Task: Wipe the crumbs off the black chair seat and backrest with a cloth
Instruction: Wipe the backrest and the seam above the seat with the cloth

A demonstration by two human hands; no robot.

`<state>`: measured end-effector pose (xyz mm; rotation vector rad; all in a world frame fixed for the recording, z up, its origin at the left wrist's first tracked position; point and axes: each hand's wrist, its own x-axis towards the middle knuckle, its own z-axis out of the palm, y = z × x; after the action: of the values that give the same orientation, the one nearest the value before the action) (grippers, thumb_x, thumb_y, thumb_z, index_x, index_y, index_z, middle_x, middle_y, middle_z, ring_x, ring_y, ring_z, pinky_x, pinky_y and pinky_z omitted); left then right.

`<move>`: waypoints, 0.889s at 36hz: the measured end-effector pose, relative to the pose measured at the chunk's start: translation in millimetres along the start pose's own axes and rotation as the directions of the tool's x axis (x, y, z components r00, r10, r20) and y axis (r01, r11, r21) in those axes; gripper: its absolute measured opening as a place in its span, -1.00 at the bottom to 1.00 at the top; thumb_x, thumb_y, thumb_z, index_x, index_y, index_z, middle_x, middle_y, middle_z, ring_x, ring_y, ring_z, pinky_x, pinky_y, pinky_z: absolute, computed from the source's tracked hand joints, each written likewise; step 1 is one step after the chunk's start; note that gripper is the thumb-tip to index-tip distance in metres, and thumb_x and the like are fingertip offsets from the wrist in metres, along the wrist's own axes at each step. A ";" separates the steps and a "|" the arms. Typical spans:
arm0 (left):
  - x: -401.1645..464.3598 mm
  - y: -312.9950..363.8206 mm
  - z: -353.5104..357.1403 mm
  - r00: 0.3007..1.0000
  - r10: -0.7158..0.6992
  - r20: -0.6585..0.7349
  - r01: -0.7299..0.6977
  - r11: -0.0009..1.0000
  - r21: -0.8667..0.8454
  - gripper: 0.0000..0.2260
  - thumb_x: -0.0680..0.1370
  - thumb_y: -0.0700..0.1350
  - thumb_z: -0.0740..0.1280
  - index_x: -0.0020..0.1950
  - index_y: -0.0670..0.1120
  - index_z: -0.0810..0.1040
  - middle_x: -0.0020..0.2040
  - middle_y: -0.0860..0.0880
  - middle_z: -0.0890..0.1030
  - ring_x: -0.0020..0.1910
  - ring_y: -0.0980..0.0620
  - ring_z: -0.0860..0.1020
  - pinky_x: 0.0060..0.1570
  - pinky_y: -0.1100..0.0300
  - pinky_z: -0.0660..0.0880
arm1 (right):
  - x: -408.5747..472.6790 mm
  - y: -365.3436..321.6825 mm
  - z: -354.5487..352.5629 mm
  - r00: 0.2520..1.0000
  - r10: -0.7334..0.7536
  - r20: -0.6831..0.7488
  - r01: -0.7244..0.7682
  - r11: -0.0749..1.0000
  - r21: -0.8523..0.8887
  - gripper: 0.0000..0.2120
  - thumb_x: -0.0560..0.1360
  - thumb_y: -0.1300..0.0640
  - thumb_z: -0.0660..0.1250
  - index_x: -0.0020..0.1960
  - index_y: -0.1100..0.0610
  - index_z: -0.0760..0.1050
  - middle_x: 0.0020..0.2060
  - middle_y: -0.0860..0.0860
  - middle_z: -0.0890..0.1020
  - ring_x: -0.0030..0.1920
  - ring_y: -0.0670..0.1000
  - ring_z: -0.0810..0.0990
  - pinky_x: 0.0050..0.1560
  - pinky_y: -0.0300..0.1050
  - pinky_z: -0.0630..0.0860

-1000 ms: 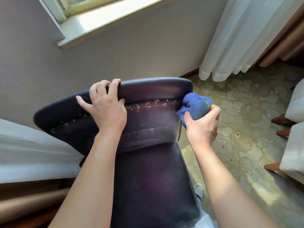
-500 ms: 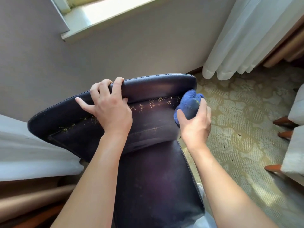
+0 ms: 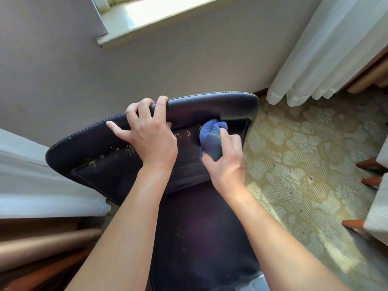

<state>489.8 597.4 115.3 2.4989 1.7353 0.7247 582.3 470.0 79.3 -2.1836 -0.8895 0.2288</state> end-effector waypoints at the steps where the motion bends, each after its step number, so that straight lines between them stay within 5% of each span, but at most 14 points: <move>1: 0.3 -1.8 0.0 1.000 0.001 -0.003 -0.001 1.000 0.007 -0.44 0.40 -0.14 0.49 0.37 0.14 0.47 0.27 0.05 0.51 0.35 -0.09 0.39 0.35 -0.58 0.02 | -0.8 -0.9 -1.0 0.999 -0.034 0.033 0.035 0.999 -0.007 -0.36 0.36 0.03 0.50 0.39 0.06 0.41 0.00 -0.01 0.43 -0.07 0.07 0.54 -0.11 0.02 0.56; 5: -2.6 -6.5 -2.0 1.000 -0.004 -0.012 0.004 1.000 0.027 -0.42 0.40 -0.10 0.50 0.39 0.15 0.46 0.30 0.05 0.51 0.37 -0.07 0.38 0.36 -0.55 0.06 | -3.9 -2.1 -13.7 0.994 -0.074 0.080 0.073 0.997 0.018 -0.39 0.33 -0.01 0.47 0.35 0.03 0.44 0.04 -0.04 0.48 0.00 0.01 0.53 -0.03 -0.02 0.54; 12: -15.7 -17.3 -13.7 1.000 0.010 -0.002 -0.010 1.000 -0.017 -0.40 0.45 -0.08 0.47 0.47 0.01 0.36 0.45 0.01 0.44 0.50 -0.07 0.32 0.43 -0.42 0.06 | -12.6 15.0 -44.2 0.980 0.144 -0.136 -0.124 0.982 0.145 -0.40 0.35 0.12 0.50 0.35 0.04 0.42 0.20 -0.06 0.51 0.15 -0.08 0.49 0.11 -0.21 0.37; 18: -27.7 -54.6 -28.5 0.964 -0.265 -0.033 0.266 0.964 0.029 -0.41 0.48 -0.23 0.39 0.48 0.01 0.32 0.55 -0.10 0.29 0.59 -0.17 0.17 0.36 -0.55 0.07 | -3.9 20.4 -44.0 0.945 0.218 -0.246 -0.184 0.971 0.155 -0.40 0.38 0.13 0.48 0.38 0.11 0.37 0.24 0.01 0.49 0.12 -0.08 0.43 0.00 -0.27 0.28; 25: -27.6 -72.5 -30.4 0.964 -0.263 -0.044 0.265 0.963 0.045 -0.40 0.47 -0.17 0.45 0.46 0.10 0.35 0.48 -0.07 0.37 0.55 -0.18 0.24 0.32 -0.47 0.23 | -0.4 8.9 -18.6 0.976 0.140 -0.169 -0.135 0.990 0.040 -0.32 0.42 0.03 0.46 0.47 0.02 0.28 0.23 0.02 0.41 0.18 0.06 0.46 0.08 0.00 0.43; 32: -21.8 -74.3 -28.1 0.960 -0.273 -0.060 0.275 0.961 0.023 -0.42 0.43 -0.14 0.47 0.40 0.13 0.40 0.43 -0.01 0.41 0.50 -0.14 0.29 0.28 -0.44 0.27 | 1.3 -0.2 -1.6 0.987 0.103 -0.119 -0.102 0.995 0.016 -0.32 0.41 0.03 0.48 0.46 0.02 0.31 0.09 -0.02 0.38 0.12 0.11 0.51 0.04 -0.07 0.41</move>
<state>407.6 599.6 112.6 2.2077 2.0706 0.7557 583.8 470.0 80.7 -2.2114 -0.7090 0.1492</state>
